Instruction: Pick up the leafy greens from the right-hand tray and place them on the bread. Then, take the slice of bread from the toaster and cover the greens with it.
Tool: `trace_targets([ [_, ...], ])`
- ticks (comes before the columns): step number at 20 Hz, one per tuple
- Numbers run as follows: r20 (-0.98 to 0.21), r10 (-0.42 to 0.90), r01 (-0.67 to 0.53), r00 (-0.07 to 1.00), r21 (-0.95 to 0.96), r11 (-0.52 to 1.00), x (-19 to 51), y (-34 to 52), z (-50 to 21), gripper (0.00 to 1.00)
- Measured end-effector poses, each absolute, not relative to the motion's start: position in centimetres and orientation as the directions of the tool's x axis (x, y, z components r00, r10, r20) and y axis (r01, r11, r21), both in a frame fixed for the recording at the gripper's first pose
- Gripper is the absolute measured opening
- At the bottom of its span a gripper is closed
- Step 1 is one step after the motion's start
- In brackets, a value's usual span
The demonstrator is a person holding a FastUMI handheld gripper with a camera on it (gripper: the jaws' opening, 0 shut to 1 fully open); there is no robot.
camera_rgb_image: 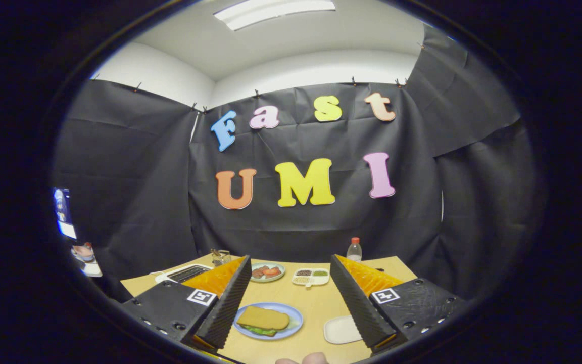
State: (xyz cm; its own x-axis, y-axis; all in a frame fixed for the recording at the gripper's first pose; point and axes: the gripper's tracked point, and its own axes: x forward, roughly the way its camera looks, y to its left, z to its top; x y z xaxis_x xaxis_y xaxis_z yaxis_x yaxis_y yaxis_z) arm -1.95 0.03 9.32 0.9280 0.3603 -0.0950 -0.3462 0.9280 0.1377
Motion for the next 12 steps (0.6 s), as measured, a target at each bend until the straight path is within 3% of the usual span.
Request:
trace_targets([
  [12,-0.130,0.401,-0.376,0.907,0.180,0.909,-2.6,1.9,8.8,0.95],
])
